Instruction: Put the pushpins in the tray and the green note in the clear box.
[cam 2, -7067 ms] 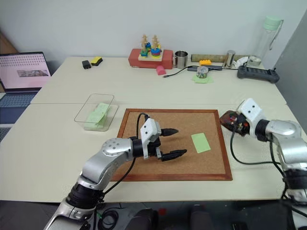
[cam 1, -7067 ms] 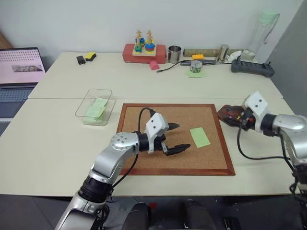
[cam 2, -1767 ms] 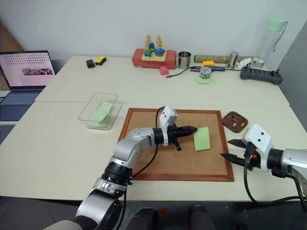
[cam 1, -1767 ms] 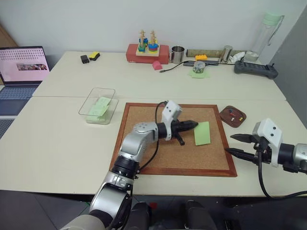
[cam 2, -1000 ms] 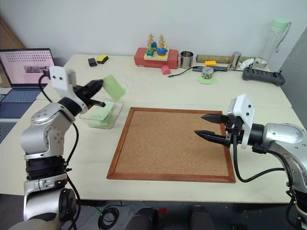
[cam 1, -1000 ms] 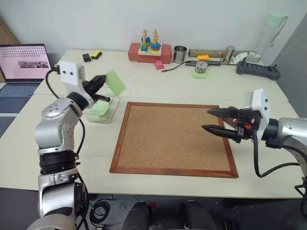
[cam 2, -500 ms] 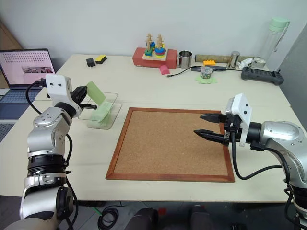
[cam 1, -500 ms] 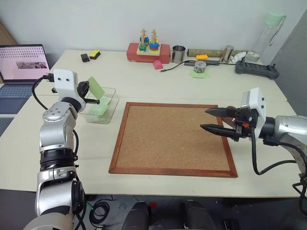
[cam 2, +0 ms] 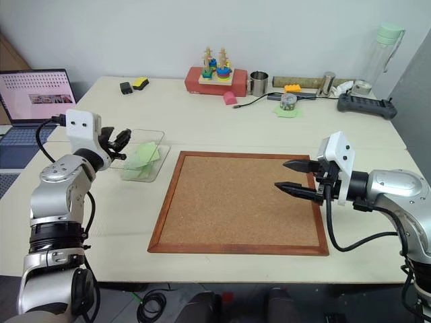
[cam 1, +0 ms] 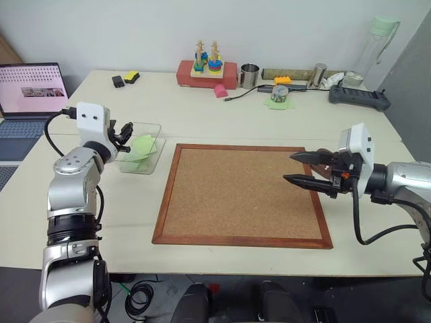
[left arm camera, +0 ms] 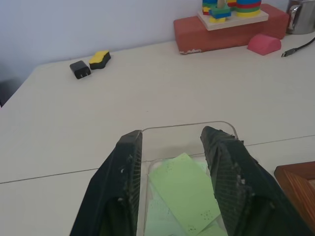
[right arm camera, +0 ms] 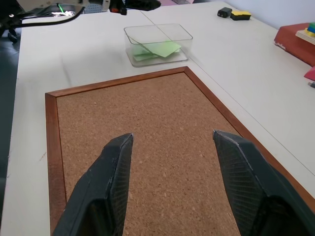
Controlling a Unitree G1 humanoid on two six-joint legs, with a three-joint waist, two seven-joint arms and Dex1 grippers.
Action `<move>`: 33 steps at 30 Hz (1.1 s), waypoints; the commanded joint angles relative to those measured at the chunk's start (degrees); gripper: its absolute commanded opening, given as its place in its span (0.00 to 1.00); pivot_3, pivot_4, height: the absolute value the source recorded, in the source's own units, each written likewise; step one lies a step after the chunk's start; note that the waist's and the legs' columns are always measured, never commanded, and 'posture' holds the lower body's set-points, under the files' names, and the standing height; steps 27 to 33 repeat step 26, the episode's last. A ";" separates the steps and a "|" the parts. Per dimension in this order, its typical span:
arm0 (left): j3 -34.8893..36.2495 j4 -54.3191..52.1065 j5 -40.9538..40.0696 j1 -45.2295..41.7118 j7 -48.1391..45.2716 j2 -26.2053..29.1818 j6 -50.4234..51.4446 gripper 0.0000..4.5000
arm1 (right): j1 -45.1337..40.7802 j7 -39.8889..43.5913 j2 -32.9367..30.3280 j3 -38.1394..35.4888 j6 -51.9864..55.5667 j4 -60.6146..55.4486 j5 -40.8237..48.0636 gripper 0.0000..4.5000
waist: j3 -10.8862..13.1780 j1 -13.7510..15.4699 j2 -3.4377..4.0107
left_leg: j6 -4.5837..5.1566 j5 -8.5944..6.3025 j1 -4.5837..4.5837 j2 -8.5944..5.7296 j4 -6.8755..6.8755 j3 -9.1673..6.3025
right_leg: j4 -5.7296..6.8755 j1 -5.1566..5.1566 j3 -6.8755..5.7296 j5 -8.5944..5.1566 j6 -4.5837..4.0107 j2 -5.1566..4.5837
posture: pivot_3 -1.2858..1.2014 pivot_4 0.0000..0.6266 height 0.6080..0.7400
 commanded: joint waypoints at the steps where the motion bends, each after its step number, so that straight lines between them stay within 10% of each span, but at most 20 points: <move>1: -1.58 -7.28 0.01 2.80 -7.28 6.16 -0.88 0.67 | -0.21 0.76 -1.75 -1.26 -1.13 0.09 -1.15 0.59 | 0.00 -0.14 0.00 | 0.00 0.00 -0.01 0.02 -0.02 0.01 | -0.01 -0.02 0.01 0.00 0.00 0.00 | 0.52 0.24 1.00; 8: 1.46 -15.28 -5.33 18.05 -30.22 22.32 -0.59 0.99 | 5.63 2.64 -6.97 -5.37 -3.08 4.01 -5.06 0.75 | 0.01 -0.37 0.01 | 0.00 -0.02 0.00 0.03 -0.09 0.07 | -0.04 -0.07 0.10 -0.02 -0.03 -0.02 | 0.52 0.24 1.00; 12: 9.32 -15.46 -5.93 31.07 -39.03 29.32 -2.30 1.00 | 10.86 6.23 -11.99 -8.99 -5.31 6.34 -7.73 0.96 | 0.04 -0.39 0.05 | -0.01 -0.05 -0.05 0.10 -0.14 0.10 | -0.04 -0.23 0.15 -0.11 -0.18 -0.03 | 0.52 0.24 1.00; 33: 18.57 -14.54 -7.36 39.12 -40.96 28.49 -4.79 1.00 | 13.22 12.54 -16.75 -11.13 -12.78 15.19 -12.48 1.00 | 0.04 -0.09 0.06 | -0.01 -0.06 -0.03 0.19 -0.16 0.20 | 0.01 -0.25 0.04 -0.19 -0.32 -0.03 | 0.52 0.24 1.00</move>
